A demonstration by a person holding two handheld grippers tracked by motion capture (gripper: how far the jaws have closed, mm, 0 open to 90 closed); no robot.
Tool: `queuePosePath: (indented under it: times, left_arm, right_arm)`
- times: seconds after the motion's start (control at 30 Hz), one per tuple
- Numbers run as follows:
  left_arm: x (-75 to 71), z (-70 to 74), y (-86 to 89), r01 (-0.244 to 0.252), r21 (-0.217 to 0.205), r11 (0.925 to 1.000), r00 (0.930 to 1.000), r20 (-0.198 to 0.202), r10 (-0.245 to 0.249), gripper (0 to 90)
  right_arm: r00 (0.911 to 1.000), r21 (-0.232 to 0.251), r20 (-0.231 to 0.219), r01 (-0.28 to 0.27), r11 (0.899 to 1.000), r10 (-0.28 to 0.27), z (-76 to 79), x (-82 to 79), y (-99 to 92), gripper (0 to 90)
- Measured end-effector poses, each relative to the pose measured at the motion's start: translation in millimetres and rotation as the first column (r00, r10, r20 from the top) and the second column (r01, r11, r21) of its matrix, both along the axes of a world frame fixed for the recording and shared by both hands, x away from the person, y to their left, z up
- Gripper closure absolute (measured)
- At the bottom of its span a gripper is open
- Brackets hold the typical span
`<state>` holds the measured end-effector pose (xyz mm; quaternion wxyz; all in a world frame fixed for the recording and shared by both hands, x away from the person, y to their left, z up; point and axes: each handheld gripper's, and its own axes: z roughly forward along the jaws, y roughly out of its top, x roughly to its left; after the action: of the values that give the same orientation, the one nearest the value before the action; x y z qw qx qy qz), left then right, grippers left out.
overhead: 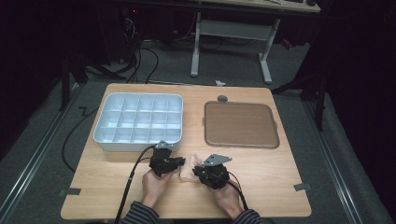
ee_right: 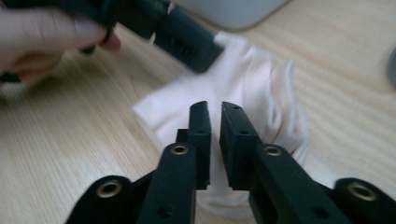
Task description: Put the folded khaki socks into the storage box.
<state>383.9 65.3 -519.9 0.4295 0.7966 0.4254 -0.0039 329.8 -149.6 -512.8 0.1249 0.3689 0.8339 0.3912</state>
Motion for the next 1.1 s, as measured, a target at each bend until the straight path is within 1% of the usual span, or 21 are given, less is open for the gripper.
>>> queuePosePath:
  times: [0.03,0.07,0.1,0.23,0.27,0.4,0.47,0.53,0.6,0.67,0.87,1.0,1.07,1.1]
  left_arm:
    - [0.0,0.0,0.0,0.000,0.000,1.0000,1.0000,0.000,0.000,85.1]
    - [-0.6,0.8,0.2,0.001,0.001,1.0000,1.0000,0.002,-0.001,85.1]
    - [-1.1,1.8,0.4,0.001,-0.003,1.0000,1.0000,0.003,-0.001,85.1]
    - [-3.2,6.0,2.0,0.009,0.001,1.0000,0.9998,0.017,-0.009,85.1]
    - [-3.5,6.7,2.5,0.009,-0.001,1.0000,0.9998,0.020,-0.009,85.1]
    - [-5.0,9.6,4.4,0.006,-0.006,1.0000,0.9997,0.025,-0.006,85.1]
    - [-5.7,10.5,5.0,0.010,0.000,1.0000,0.9996,0.028,-0.010,85.1]
    - [-6.2,10.9,4.8,0.010,-0.002,1.0000,0.9996,0.028,-0.010,85.1]
    - [-6.6,11.5,4.5,0.011,-0.010,0.9999,0.9995,0.028,-0.011,85.1]
    - [-6.6,12.7,4.6,0.012,-0.009,0.9999,0.9994,0.032,-0.012,85.1]
    - [-6.4,16.3,6.8,0.007,-0.015,0.9999,0.9993,0.036,-0.006,85.1]
    - [-6.1,18.3,7.3,0.001,-0.027,0.9996,0.9990,0.045,0.000,85.1]
    - [-5.9,20.1,8.6,0.002,-0.041,0.9992,0.9985,0.054,0.000,85.2]
    - [-5.9,20.1,8.6,0.002,-0.041,0.9992,0.9985,0.054,0.000,85.2]
  right_arm:
    - [1.0000,0.006,0.003,0.003,1.000,-0.003,3.8,0.8,-0.5,85.8]
    - [1.0000,0.006,0.003,0.003,1.000,-0.003,3.8,0.8,-0.5,85.8]
    - [1.0000,0.014,-0.002,0.009,1.000,-0.009,7.0,2.4,-0.5,87.2]
    - [0.9998,0.003,-0.010,0.016,1.000,-0.016,12.4,12.4,3.0,89.7]
    - [0.9996,-0.003,-0.021,0.019,1.000,-0.019,10.4,16.0,5.7,89.8]
    - [0.9983,-0.026,-0.044,0.038,0.999,-0.039,1.7,21.7,8.0,89.9]
    - [0.9978,-0.029,-0.047,0.045,0.999,-0.046,0.0,23.0,7.4,89.9]
    - [0.9958,-0.026,-0.063,0.065,0.998,-0.067,-2.5,25.3,5.8,89.9]
    - [0.9954,-0.034,-0.066,0.068,0.997,-0.070,-5.2,27.3,6.0,89.9]
    - [0.9952,-0.042,-0.064,0.071,0.997,-0.074,-6.8,27.8,7.9,89.9]
    - [0.9962,-0.042,-0.060,0.061,0.997,-0.063,-7.0,31.6,10.1,89.9]
    - [0.9972,-0.062,-0.055,0.047,0.997,-0.051,-6.5,35.3,14.8,89.9]
    - [0.9974,-0.061,-0.058,0.038,0.997,-0.041,-6.8,37.6,17.3,89.9]
    - [0.9974,-0.061,-0.058,0.038,0.997,-0.041,-6.8,37.6,17.3,89.9]
